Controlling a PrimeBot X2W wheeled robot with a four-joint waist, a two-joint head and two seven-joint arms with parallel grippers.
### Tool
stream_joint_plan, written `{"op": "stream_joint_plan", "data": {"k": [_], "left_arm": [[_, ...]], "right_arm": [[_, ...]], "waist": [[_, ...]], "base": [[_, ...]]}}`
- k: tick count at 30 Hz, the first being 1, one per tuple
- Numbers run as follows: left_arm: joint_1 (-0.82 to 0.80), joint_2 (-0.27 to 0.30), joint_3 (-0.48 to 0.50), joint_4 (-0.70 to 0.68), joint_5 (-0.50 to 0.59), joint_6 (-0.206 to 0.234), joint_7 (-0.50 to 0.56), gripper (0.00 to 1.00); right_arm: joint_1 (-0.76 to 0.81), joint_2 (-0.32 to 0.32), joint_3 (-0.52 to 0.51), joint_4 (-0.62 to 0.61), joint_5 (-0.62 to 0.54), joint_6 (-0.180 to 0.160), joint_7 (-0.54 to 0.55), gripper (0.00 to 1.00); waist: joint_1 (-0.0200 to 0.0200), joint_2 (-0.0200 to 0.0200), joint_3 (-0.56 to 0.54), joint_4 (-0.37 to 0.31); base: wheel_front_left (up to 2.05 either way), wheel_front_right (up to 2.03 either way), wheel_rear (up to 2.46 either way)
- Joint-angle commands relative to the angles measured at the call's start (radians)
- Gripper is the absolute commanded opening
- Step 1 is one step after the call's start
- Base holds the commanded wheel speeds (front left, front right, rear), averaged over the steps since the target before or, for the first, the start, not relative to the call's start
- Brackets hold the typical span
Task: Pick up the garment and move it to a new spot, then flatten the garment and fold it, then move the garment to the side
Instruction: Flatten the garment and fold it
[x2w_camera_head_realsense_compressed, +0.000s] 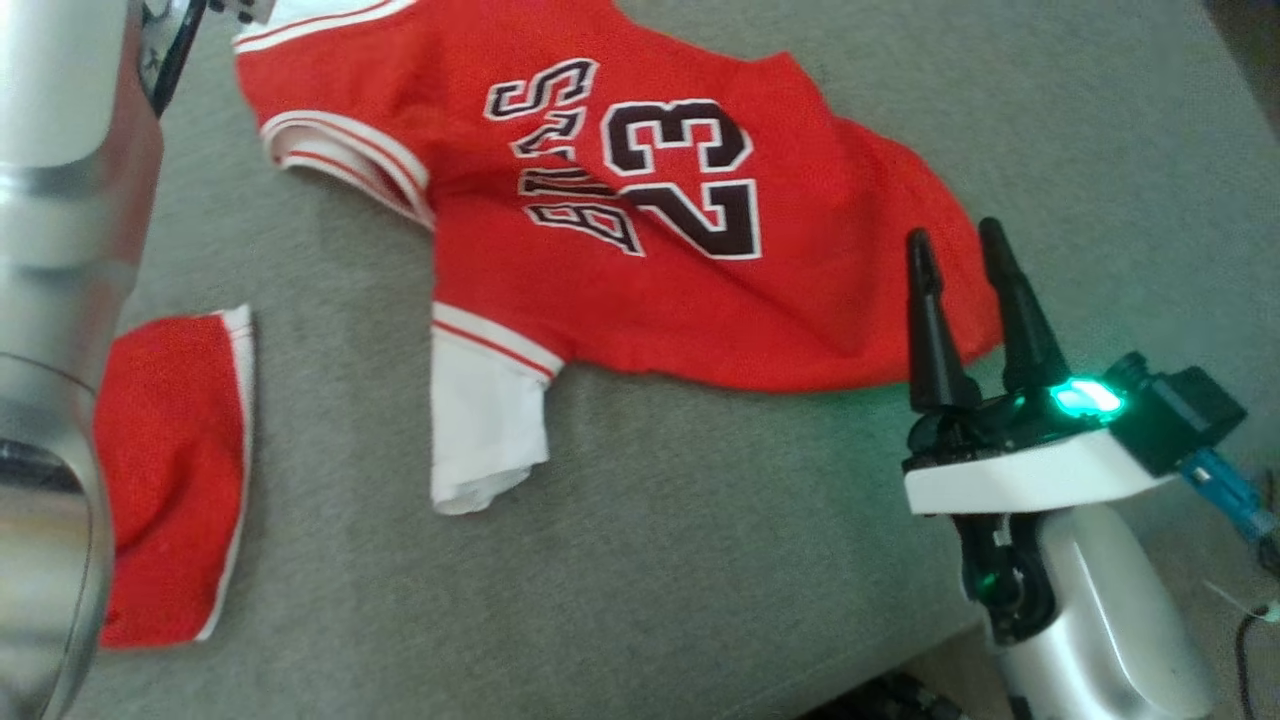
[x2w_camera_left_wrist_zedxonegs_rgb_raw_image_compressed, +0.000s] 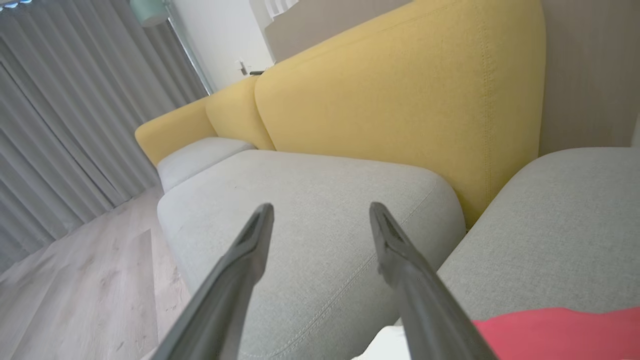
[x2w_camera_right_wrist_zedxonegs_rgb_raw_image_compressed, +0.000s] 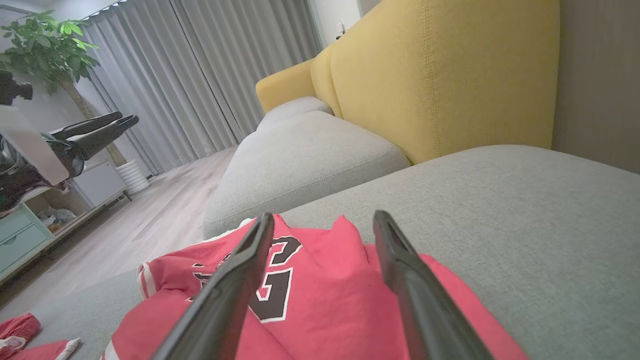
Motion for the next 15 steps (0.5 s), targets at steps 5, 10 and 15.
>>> {"op": "stream_joint_plan", "data": {"k": [5,10,15], "left_arm": [[-0.008,-0.005,0.009,-0.018,-0.035,-0.008,-0.090,1.00],[0.122,-0.037,0.011,-0.053,-0.072,0.000,-0.151,1.00],[0.312,-0.062,0.047,-0.151,-0.129,0.046,-0.177,1.00]], "right_arm": [[-0.019,-0.006,-0.038,-0.022,-0.034,-0.001,-0.011,1.00],[-0.005,-0.006,-0.100,-0.007,-0.079,-0.001,-0.011,1.00],[0.029,-0.006,-0.157,0.004,-0.118,-0.001,-0.011,1.00]], "waist": [[-0.0001,0.0000,-0.052,0.092],[-0.0001,0.0000,-0.114,0.183],[-0.0001,0.0000,-0.169,0.268]], "base": [[0.00,0.00,0.00],[0.00,0.00,0.00],[0.00,0.00,0.00]]}}
